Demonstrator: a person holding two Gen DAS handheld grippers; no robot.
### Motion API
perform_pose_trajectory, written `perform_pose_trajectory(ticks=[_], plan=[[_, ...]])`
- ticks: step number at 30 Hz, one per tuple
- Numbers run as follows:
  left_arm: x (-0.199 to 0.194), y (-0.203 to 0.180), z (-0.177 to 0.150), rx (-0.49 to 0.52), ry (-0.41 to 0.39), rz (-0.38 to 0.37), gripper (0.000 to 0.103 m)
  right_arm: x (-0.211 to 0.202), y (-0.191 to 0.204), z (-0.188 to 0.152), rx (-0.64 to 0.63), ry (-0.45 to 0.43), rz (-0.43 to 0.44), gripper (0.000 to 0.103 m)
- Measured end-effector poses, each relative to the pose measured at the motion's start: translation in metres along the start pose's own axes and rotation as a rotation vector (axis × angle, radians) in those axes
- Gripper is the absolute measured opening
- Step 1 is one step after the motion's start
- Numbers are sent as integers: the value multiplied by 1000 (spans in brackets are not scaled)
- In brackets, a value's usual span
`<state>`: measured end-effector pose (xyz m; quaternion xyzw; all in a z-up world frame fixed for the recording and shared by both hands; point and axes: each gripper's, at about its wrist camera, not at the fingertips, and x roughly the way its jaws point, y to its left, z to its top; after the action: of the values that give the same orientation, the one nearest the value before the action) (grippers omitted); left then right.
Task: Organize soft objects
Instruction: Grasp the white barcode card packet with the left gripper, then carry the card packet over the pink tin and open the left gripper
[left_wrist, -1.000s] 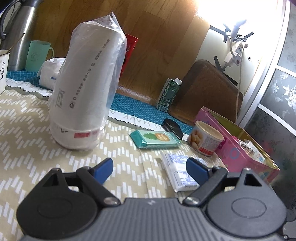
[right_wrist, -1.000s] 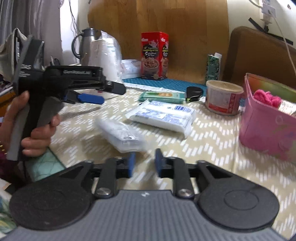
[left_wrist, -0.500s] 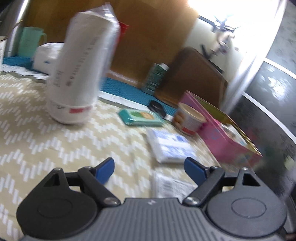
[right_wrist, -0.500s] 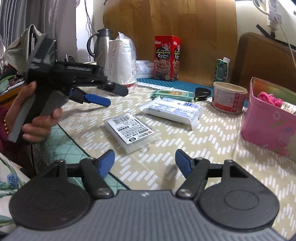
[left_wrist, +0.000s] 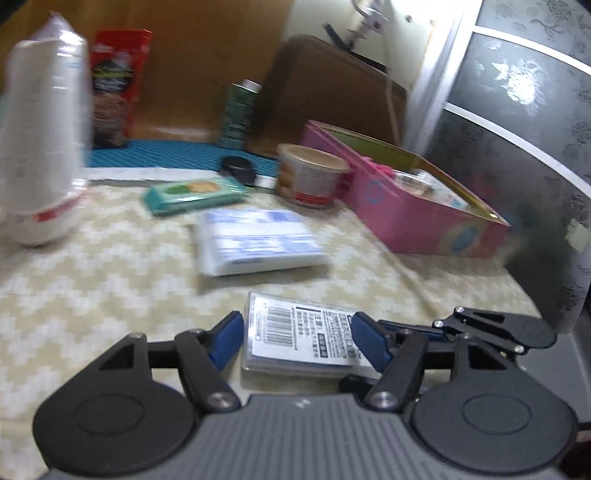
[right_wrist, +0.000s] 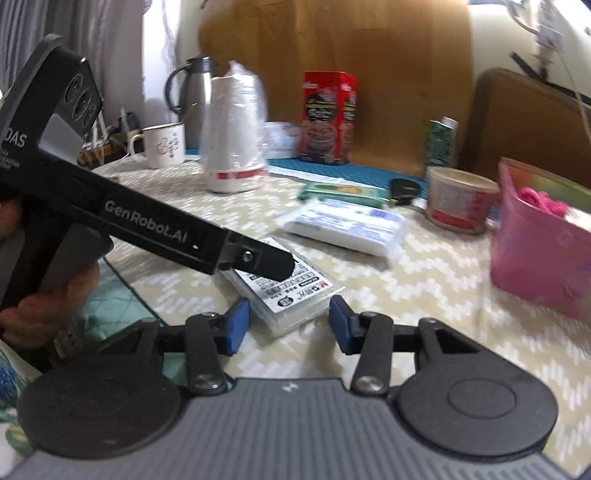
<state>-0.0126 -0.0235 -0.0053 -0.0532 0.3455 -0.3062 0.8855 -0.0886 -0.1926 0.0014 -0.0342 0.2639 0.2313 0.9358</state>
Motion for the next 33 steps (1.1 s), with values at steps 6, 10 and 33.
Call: perform_pose_trajectory(ticks=[6, 10, 33], plan=[[39, -57, 7, 129, 52, -68, 66, -36, -35, -21, 96, -31, -113, 51], [58, -89, 17, 152, 82, -129, 66, -62, -54, -33, 137, -65, -200, 51], [144, -169, 126, 185, -31, -154, 69, -93, -169, 5, 259, -335, -428, 51]])
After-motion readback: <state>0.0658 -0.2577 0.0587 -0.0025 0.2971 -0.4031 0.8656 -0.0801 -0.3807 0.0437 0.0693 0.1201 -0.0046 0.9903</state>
